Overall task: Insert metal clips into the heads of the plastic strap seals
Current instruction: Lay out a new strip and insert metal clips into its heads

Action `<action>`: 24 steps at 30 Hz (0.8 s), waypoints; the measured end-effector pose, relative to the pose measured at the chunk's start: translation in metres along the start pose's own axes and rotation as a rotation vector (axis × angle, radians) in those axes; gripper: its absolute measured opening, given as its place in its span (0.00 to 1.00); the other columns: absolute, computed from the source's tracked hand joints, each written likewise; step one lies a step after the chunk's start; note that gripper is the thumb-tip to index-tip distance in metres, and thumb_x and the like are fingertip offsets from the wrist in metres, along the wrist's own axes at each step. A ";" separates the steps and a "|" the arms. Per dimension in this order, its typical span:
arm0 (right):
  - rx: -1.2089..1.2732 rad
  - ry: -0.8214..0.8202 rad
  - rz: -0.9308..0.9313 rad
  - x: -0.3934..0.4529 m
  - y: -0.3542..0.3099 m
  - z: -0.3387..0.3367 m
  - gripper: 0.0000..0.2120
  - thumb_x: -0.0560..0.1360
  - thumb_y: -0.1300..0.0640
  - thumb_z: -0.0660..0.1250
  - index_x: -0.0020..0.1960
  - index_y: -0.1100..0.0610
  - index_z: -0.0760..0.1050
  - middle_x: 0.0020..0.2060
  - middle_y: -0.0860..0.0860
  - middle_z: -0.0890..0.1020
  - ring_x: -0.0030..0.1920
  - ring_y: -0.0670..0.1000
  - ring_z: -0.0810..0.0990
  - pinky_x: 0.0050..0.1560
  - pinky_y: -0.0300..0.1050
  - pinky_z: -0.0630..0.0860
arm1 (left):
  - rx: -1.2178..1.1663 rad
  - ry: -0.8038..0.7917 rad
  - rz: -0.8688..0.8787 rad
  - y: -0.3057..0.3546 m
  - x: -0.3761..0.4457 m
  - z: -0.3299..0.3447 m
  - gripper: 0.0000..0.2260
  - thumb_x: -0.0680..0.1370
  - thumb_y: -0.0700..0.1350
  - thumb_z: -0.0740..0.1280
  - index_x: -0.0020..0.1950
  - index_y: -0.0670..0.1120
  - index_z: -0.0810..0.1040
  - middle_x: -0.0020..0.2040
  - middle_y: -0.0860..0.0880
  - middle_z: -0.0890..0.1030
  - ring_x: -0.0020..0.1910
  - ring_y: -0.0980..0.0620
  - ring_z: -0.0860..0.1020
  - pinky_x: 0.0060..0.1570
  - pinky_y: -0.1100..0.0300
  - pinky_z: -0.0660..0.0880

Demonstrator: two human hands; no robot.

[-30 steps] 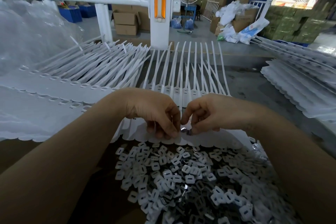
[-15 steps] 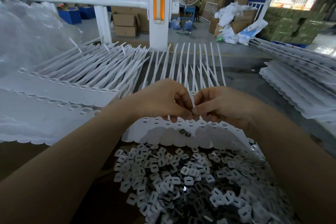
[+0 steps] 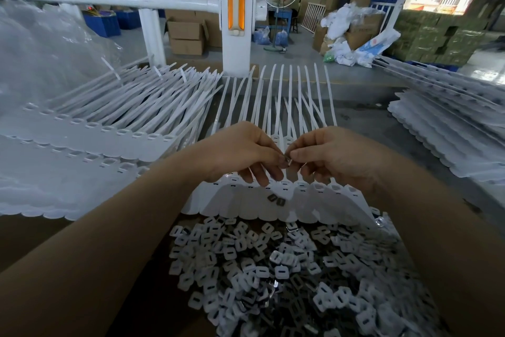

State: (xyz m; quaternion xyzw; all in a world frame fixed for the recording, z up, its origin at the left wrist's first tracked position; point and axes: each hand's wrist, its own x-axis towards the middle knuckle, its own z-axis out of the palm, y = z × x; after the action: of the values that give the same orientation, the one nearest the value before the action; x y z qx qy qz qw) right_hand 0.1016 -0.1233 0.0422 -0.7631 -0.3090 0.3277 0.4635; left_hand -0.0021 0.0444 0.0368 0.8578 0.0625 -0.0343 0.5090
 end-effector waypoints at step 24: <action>-0.558 -0.063 0.239 -0.008 0.000 -0.020 0.07 0.77 0.65 0.65 0.41 0.60 0.77 0.29 0.53 0.75 0.29 0.49 0.70 0.29 0.41 0.69 | 0.708 -0.186 0.114 -0.017 0.008 0.001 0.18 0.72 0.66 0.68 0.60 0.74 0.68 0.67 0.62 0.62 0.69 0.55 0.60 0.69 0.48 0.49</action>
State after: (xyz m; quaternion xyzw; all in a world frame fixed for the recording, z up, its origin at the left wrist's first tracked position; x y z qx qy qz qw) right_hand 0.1127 -0.1398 0.0512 -0.8814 -0.3094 0.3056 0.1844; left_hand 0.0037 0.0525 0.0210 0.9761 -0.0477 -0.1029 0.1853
